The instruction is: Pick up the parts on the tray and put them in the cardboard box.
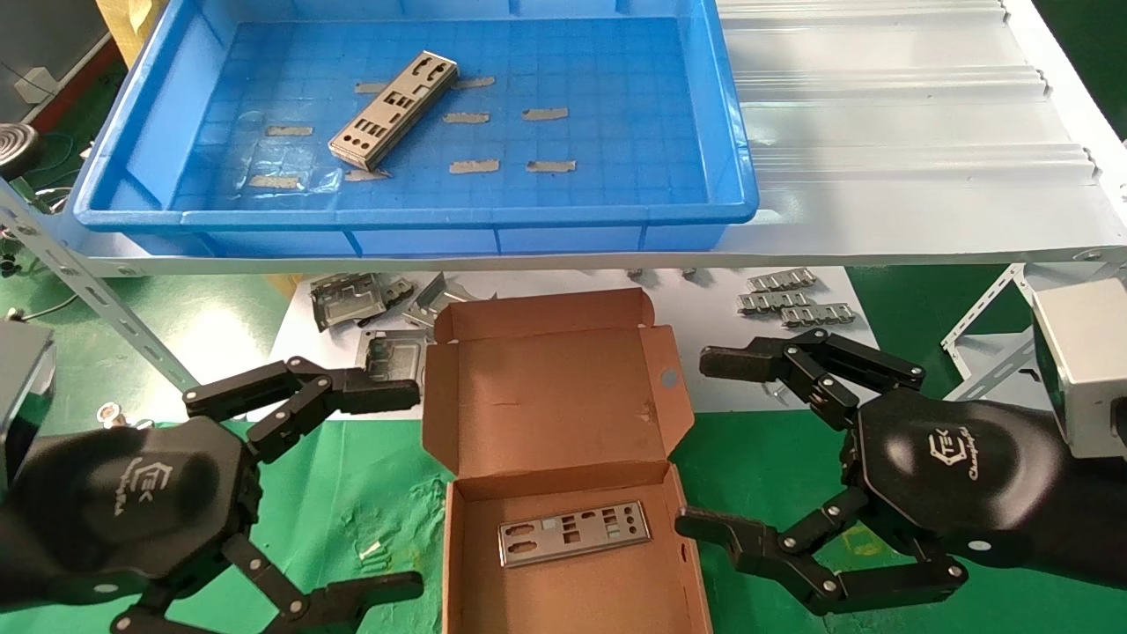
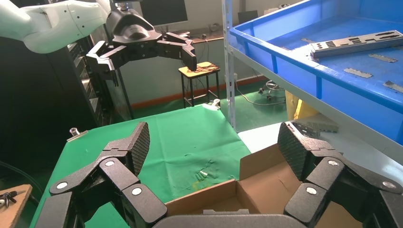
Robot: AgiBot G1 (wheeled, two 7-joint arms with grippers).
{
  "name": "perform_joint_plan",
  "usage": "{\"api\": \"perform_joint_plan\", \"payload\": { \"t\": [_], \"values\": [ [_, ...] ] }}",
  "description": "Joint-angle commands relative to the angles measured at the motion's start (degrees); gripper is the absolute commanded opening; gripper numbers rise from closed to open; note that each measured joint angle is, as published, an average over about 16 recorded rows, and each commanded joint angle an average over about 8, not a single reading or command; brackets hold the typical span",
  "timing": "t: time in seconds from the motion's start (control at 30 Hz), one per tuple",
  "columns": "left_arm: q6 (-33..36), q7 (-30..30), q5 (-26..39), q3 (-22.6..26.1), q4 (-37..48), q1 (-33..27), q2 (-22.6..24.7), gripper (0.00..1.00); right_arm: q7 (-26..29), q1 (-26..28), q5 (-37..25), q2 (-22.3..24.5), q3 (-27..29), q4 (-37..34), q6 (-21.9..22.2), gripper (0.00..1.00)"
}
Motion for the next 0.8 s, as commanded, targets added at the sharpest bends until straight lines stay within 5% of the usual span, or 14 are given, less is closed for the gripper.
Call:
{"api": "perform_joint_plan", "payload": {
  "t": [0.03, 0.8],
  "values": [
    [0.0, 0.0, 0.0, 0.0, 0.0, 0.0, 0.0, 1.0, 0.0, 0.0, 0.0, 0.0, 0.0, 0.0, 0.0, 1.0],
    [0.0, 0.1, 0.1, 0.1, 0.1, -0.1, 0.1, 1.0, 0.0, 0.0, 0.0, 0.0, 0.0, 0.0, 0.0, 1.0]
  ]
}}
